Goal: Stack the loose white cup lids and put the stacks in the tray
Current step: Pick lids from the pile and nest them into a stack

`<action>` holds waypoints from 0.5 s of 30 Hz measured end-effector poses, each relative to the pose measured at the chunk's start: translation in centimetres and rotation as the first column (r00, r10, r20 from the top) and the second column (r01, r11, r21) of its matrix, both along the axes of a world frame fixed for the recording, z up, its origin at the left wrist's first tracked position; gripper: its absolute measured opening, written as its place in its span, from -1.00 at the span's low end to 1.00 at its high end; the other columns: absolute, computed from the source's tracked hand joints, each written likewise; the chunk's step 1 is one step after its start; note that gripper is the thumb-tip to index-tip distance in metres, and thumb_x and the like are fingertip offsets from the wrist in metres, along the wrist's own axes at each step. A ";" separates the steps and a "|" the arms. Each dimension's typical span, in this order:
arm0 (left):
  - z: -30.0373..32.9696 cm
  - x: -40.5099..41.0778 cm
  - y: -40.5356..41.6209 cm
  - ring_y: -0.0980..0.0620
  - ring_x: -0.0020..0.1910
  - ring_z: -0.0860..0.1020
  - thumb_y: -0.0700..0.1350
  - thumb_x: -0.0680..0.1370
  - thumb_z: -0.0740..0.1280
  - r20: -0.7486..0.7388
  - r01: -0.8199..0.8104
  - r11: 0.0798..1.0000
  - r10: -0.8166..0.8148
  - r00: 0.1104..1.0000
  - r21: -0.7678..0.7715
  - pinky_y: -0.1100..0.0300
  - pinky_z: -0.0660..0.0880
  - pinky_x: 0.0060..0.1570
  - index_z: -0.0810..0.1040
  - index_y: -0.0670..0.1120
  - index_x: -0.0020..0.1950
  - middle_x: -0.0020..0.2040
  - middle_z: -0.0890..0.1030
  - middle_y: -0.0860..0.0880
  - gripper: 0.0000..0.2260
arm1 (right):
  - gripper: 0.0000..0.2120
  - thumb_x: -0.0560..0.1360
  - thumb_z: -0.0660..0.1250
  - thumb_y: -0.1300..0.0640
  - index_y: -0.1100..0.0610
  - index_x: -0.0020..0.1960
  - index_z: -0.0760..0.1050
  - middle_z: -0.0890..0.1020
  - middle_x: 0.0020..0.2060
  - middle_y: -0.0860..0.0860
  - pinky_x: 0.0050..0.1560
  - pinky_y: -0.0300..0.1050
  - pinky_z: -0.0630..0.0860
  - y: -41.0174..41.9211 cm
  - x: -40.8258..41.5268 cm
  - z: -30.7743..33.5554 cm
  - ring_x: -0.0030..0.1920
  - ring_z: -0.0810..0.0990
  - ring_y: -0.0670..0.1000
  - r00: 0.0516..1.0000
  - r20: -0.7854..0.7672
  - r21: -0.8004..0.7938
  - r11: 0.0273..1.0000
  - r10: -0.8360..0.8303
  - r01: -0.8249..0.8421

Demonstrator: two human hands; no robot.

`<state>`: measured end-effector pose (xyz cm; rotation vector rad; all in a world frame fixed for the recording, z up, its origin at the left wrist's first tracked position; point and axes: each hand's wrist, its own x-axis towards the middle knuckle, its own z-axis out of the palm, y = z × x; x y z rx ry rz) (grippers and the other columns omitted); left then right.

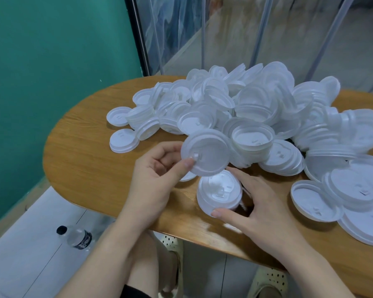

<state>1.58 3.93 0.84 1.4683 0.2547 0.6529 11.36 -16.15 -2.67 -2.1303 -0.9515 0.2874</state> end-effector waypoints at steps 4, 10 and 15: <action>-0.1 0.3 0.2 0.19 -0.22 0.63 -0.16 0.54 0.46 -0.070 0.121 0.991 -0.124 0.990 -0.048 0.37 0.50 -0.09 0.61 -0.14 0.23 -0.24 0.71 0.03 -0.73 | -0.30 0.30 0.55 -0.32 -0.54 0.32 0.27 0.41 0.22 -0.57 0.15 -0.37 0.30 0.1 0.0 0.3 0.28 0.38 -0.36 1.000 -0.001 0.031 1.000 0.005 -0.005; -1.0 0.2 0.4 0.07 -0.21 0.52 -0.07 0.63 0.39 -0.320 0.222 0.967 -0.172 0.932 0.128 0.28 0.49 -0.01 0.59 -0.04 0.33 -0.35 0.50 -0.01 -0.73 | -0.28 0.31 0.57 -0.28 -0.48 0.37 0.32 0.46 0.22 -0.52 0.17 -0.31 0.33 0.3 0.0 0.1 0.28 0.42 -0.31 1.000 0.017 0.051 0.998 0.021 -0.022; -1.4 0.3 0.1 0.15 -0.31 0.53 -0.08 0.68 0.32 -0.409 0.259 0.925 -0.129 0.903 0.280 0.33 0.42 -0.18 0.62 -0.01 0.24 -0.36 0.52 -0.05 -0.84 | -0.27 0.31 0.55 -0.32 -0.38 0.42 0.36 0.53 0.21 -0.43 0.16 -0.30 0.36 0.2 0.1 -0.1 0.26 0.45 -0.25 0.999 0.021 0.054 0.998 0.029 -0.030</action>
